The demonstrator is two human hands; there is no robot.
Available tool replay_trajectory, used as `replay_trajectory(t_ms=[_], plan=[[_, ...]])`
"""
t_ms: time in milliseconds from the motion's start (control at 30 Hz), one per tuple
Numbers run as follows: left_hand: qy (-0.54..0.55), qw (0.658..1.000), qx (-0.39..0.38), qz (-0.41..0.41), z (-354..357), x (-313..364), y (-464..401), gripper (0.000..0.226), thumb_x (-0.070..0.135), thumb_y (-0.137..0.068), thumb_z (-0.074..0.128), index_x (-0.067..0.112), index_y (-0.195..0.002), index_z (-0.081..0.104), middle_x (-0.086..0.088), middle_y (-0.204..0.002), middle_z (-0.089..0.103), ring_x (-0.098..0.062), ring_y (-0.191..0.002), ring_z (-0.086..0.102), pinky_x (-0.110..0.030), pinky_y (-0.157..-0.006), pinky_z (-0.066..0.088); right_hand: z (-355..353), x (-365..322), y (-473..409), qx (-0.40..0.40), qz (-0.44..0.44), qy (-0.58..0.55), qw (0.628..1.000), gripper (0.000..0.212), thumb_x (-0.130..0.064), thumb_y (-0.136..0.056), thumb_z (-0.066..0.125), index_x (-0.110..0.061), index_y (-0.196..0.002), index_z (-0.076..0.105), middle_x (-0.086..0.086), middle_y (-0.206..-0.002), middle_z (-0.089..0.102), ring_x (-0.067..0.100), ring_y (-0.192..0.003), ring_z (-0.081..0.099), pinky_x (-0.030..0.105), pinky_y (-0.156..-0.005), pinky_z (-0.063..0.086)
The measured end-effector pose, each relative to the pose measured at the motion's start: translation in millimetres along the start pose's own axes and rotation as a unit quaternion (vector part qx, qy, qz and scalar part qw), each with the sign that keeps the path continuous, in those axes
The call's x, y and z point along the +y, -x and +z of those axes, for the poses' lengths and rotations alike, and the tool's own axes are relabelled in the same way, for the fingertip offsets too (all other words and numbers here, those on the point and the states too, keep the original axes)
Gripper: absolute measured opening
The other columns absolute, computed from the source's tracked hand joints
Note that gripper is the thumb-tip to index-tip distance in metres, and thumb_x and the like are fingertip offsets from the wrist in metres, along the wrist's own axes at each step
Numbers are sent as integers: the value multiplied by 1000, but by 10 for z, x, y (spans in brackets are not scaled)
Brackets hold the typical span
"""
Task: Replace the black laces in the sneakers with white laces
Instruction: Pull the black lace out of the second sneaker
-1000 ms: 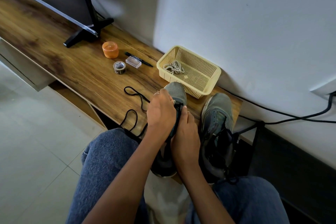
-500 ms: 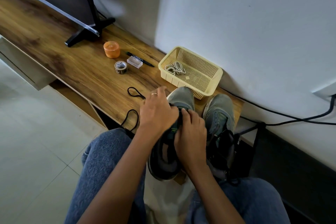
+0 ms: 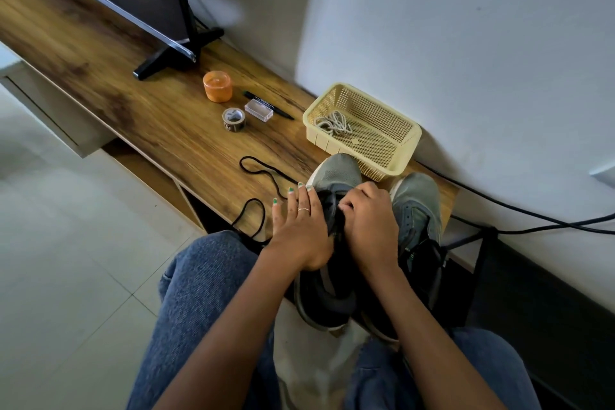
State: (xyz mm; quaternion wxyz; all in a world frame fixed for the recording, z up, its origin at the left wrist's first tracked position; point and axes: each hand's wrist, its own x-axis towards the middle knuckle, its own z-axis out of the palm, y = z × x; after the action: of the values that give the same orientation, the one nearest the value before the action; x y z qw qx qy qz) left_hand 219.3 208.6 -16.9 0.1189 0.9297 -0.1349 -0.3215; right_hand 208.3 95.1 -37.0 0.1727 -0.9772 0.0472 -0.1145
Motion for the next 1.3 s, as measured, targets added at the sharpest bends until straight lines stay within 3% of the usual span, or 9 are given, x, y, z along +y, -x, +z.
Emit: replay_trajectory(t_ms=[167,367,533,700,900,1000,1100,1200,1300], plan=[[36,999,-21,0,-11,5,0,82,33,-102,36,1,-146,-25,-16,-155,-29,-30,-144,-25,-46,-117,-9,-16,-32,43,129,110,-141,975,14,1,-88,54,-7,-77,53,5,-101,47,7,-78,41,10,-63,32],[26,1000,-5,8,-2,-34,-14,82,35,-101,36,1,-147,-23,-16,-157,-24,-31,-145,-21,-45,-118,-8,-31,-145,24,231,278,-298,884,9,1,-93,50,1,-96,58,10,-114,42,15,-84,51,-3,-70,35],[16,1000,5,7,-9,-71,-29,83,33,-101,38,1,-146,-24,-16,-157,-23,-31,-145,-20,-45,-118,-8,-162,-150,-16,23,142,-76,987,32,-2,-81,51,-17,-107,62,2,-125,46,22,-121,35,36,-97,31],[4,1000,5,3,-20,-50,-28,81,29,-101,38,1,-147,-22,-16,-158,-21,-31,-146,-19,-44,-118,-8,-154,-111,-47,-95,11,117,988,21,-23,-90,55,-22,-107,67,-3,-138,42,25,-134,17,43,-102,17],[19,1000,-7,1,-22,-44,-31,79,23,-101,39,-1,-147,-21,-18,-158,-20,-31,-146,-18,-44,-118,-7,-52,-73,-51,0,-12,108,994,4,-14,-82,69,-10,-83,69,5,-108,61,31,-108,47,43,-86,37],[42,999,-13,9,-26,-41,-29,79,22,-101,40,-2,-147,-19,-18,-158,-19,-31,-146,-17,-42,-118,-6,-65,-53,-32,84,9,58,995,9,-3,-76,71,-5,-75,62,14,-115,56,35,-106,49,44,-84,40],[47,999,-16,7,-32,-59,-22,79,26,-101,39,-3,-147,-19,-20,-158,-19,-33,-146,-17,-42,-119,-5,-118,-43,-58,195,115,-66,972,12,3,-81,63,-3,-73,56,20,-122,48,33,-112,45,27,-93,35],[45,999,-21,6,-35,-76,-17,80,32,-102,37,-4,-147,-19,-20,-157,-21,-33,-146,-19,-42,-119,-6,-254,-30,-99,293,256,-219,895,7,6,-86,56,0,-84,56,19,-120,41,26,-107,47,-4,-78,28],[36,999,-17,7,-33,-82,-20,81,33,-102,37,-4,-147,-19,-21,-156,-21,-33,-145,-19,-42,-119,-6,-328,-2,-110,237,270,-207,910,8,1,-90,51,0,-95,58,15,-119,41,21,-103,47,-6,-71,26]])
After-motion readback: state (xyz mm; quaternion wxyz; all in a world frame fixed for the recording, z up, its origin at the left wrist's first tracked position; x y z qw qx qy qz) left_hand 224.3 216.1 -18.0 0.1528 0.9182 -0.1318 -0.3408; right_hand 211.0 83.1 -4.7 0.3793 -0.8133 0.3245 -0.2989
